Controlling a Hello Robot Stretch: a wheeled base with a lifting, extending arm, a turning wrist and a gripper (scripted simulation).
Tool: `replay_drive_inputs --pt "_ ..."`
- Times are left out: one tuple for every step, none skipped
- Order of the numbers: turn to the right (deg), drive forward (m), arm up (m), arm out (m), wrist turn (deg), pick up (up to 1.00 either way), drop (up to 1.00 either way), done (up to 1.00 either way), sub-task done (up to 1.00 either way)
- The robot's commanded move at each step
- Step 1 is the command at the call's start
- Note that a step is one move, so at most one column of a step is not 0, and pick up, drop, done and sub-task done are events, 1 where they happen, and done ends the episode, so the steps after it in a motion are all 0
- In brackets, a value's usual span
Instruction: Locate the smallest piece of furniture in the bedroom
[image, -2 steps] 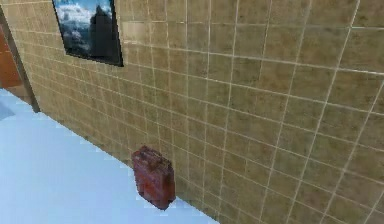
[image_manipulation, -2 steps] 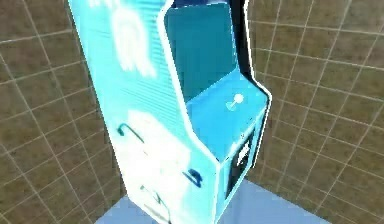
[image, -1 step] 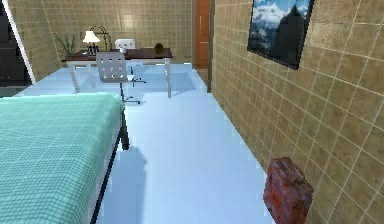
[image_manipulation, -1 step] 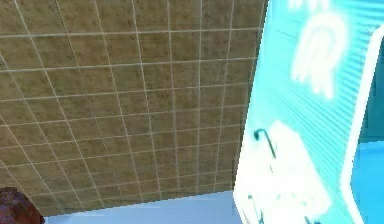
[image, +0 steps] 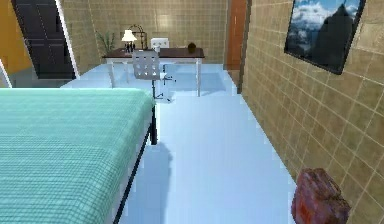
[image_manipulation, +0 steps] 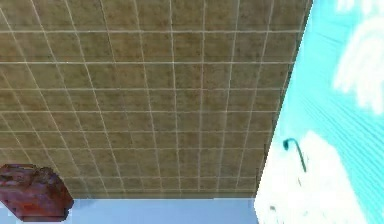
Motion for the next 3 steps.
replay_drive_inputs --pt "0.0 1.0 0.0 0.0 0.0 0.0 0.0 0.0 0.0" --pt "0.0 1.0 0.0 0.0 0.0 0.0 0.0 0.0 0.0" --pt "-3.0 0.0 0.0 0.0 0.0 0.0 0.0 0.0 0.0"
